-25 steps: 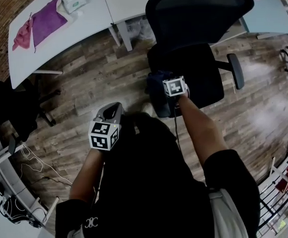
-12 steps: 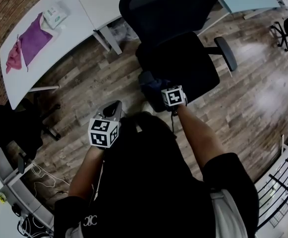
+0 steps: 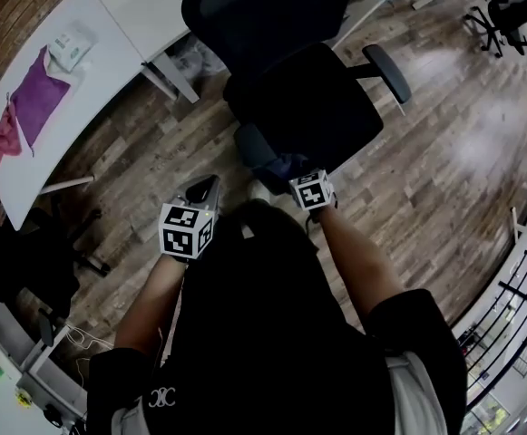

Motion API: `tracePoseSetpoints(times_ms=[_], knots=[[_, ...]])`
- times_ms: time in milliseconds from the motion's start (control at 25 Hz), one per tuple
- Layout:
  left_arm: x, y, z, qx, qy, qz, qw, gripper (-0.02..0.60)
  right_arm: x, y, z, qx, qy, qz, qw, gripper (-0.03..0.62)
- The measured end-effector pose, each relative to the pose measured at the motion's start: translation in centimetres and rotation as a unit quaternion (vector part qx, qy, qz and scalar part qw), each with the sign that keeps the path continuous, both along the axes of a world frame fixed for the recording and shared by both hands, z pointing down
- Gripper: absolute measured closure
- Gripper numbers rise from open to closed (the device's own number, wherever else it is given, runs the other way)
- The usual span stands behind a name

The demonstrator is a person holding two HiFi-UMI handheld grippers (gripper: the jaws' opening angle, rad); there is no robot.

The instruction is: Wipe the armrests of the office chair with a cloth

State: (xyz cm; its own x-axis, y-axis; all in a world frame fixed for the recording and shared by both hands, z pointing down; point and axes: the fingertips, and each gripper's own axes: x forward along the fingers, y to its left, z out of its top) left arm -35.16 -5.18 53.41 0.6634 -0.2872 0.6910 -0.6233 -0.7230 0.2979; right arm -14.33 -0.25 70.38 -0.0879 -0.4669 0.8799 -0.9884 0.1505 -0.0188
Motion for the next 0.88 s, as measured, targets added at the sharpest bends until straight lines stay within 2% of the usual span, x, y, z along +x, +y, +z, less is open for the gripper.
tracePoseSetpoints(times_ms=[200, 440, 640, 800, 880], knots=[[0.9, 0.3, 0.1, 0.003, 0.004, 0.024, 0.9997, 0.577, 0.6, 3.8, -0.3, -0.010, 0.005, 0.029, 1.000, 0.523], [1.0, 0.9, 0.0, 0.001, 0.007, 0.023, 0.9997, 0.577, -1.3, 5.3, -2.5, 0.005, -0.039, 0.046, 0.998, 0.523], [-0.2, 1.2, 0.2, -0.002, 0.005, 0.001, 1.0000, 0.577, -4.0, 4.7, -3.1, 0.006, -0.031, -0.032, 0.999, 0.525], [-1.4, 1.0, 0.5, -0.003, 0.001, -0.026, 0.9997, 0.577, -6.6, 3.0, -3.0, 0.006, -0.028, -0.118, 0.993, 0.523], [-1.8, 1.0, 0.5, -0.002, -0.001, -0.040, 0.9992, 0.577, -7.6, 1.9, -2.6, 0.005, -0.029, -0.143, 0.989, 0.523]])
